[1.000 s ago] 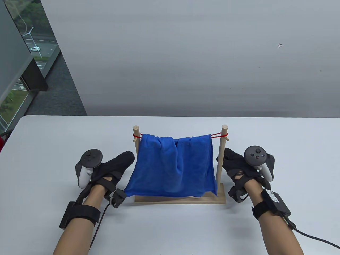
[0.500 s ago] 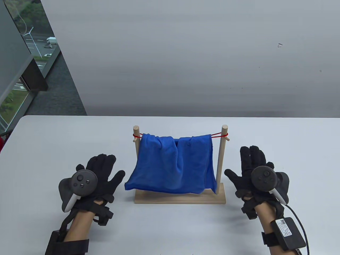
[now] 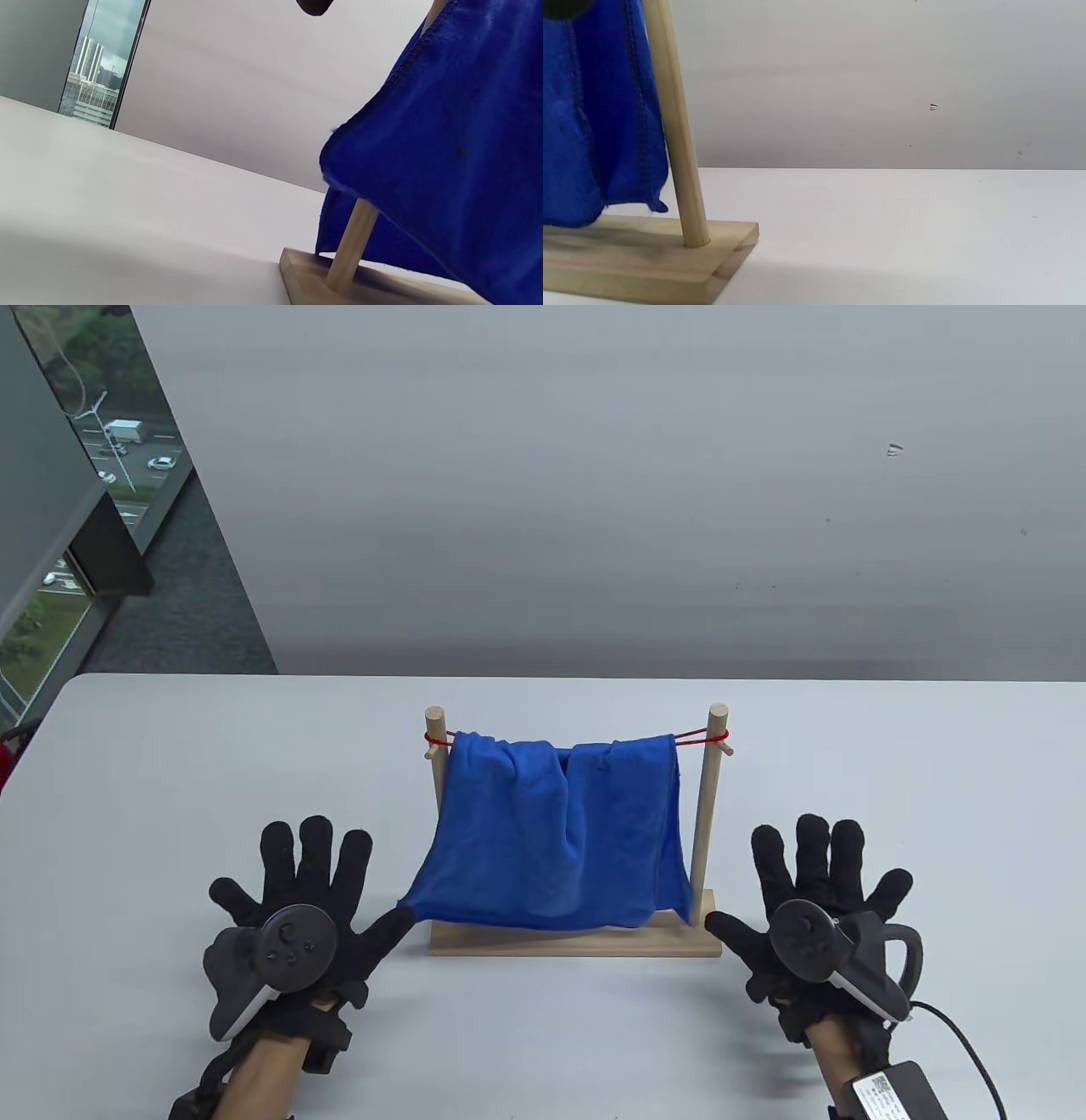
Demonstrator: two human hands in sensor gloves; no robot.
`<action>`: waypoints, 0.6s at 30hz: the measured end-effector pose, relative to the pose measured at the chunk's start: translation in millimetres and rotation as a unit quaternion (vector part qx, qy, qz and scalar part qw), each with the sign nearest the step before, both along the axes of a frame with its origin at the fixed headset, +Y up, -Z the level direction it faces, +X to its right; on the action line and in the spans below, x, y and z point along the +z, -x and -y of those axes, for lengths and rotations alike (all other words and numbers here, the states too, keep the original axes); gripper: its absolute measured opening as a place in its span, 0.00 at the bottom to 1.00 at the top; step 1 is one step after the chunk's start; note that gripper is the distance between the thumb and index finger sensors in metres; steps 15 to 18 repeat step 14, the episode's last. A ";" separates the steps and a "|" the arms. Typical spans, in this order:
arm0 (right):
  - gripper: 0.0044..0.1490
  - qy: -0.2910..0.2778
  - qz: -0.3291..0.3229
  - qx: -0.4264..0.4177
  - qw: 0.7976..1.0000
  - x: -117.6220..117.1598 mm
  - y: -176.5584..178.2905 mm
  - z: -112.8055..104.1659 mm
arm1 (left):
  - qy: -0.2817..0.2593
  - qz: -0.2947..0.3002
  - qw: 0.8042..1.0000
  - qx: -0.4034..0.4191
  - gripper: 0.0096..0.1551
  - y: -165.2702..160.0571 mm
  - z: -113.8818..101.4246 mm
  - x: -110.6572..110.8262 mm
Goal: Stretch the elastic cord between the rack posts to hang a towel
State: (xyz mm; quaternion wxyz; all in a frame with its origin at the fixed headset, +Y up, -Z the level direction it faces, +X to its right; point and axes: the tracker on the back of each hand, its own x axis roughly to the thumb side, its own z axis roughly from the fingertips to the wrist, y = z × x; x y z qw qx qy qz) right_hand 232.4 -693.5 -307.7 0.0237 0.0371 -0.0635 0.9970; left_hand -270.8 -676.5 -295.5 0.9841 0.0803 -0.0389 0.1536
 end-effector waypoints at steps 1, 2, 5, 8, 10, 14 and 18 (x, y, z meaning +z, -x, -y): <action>0.63 0.003 0.000 0.008 1.000 0.4 0.8 1.4 | 0.012 -0.004 1.000 0.007 0.64 2.0 2.7 0.9; 0.62 0.004 0.003 0.011 1.000 0.7 1.2 2.7 | 0.019 -0.006 1.000 0.013 0.65 3.9 5.3 1.9; 0.62 0.017 0.014 0.013 1.000 0.5 0.0 5.1 | 0.022 -0.006 1.000 0.019 0.65 6.4 8.4 3.0; 0.62 0.022 0.022 0.018 0.999 0.1 -0.7 7.7 | 0.022 -0.011 0.999 0.023 0.65 6.7 9.3 2.7; 0.62 0.031 0.026 0.021 0.999 -0.7 -0.7 10.7 | 0.021 -0.013 1.000 0.020 0.64 6.6 11.1 1.9; 0.62 0.044 0.033 0.022 0.998 -4.8 -3.9 15.0 | 0.037 -0.009 0.999 0.017 0.64 4.4 16.1 -0.2; 0.62 0.044 0.033 0.022 0.998 -4.8 -3.9 15.0 | 0.037 -0.009 0.999 0.017 0.64 4.4 16.1 -0.2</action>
